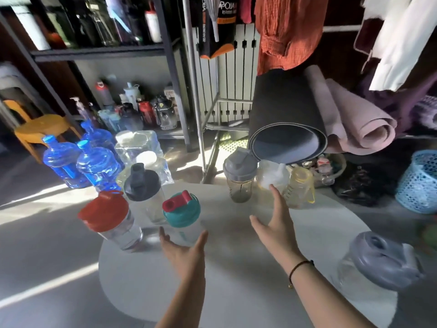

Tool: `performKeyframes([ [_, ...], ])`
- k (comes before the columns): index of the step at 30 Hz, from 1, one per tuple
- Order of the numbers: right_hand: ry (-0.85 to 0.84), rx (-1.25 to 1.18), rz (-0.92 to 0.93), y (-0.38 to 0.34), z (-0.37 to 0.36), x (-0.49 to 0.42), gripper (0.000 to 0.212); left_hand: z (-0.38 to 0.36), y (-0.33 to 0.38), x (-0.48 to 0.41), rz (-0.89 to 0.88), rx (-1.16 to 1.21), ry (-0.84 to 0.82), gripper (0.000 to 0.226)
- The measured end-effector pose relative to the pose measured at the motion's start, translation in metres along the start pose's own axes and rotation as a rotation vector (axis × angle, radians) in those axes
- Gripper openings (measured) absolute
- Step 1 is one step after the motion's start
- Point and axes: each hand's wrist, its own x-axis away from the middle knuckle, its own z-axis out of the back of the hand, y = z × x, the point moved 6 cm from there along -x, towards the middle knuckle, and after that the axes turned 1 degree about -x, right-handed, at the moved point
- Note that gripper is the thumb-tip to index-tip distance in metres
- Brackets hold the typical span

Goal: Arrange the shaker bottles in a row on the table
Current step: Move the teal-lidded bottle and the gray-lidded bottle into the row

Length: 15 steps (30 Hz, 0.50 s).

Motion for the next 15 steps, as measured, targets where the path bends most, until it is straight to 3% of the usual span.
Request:
performKeyframes([
  [4,-0.073,0.006,-0.066,0.003,0.007,0.011,0.073,-0.008,0.023,-0.005,-0.088,0.048,-0.096,0.113],
  [10,-0.057,0.052,-0.106,0.002,0.041,0.051,0.067,-0.009,0.036,-0.018,-0.118,-0.001,-0.076,0.108],
  [13,0.069,0.177,0.042,-0.027,0.088,0.061,0.061,-0.010,0.044,-0.018,-0.127,-0.061,-0.063,0.100],
  [15,0.192,0.420,0.205,-0.050,0.127,0.060,0.056,-0.013,0.048,-0.017,-0.125,-0.111,-0.059,0.098],
])
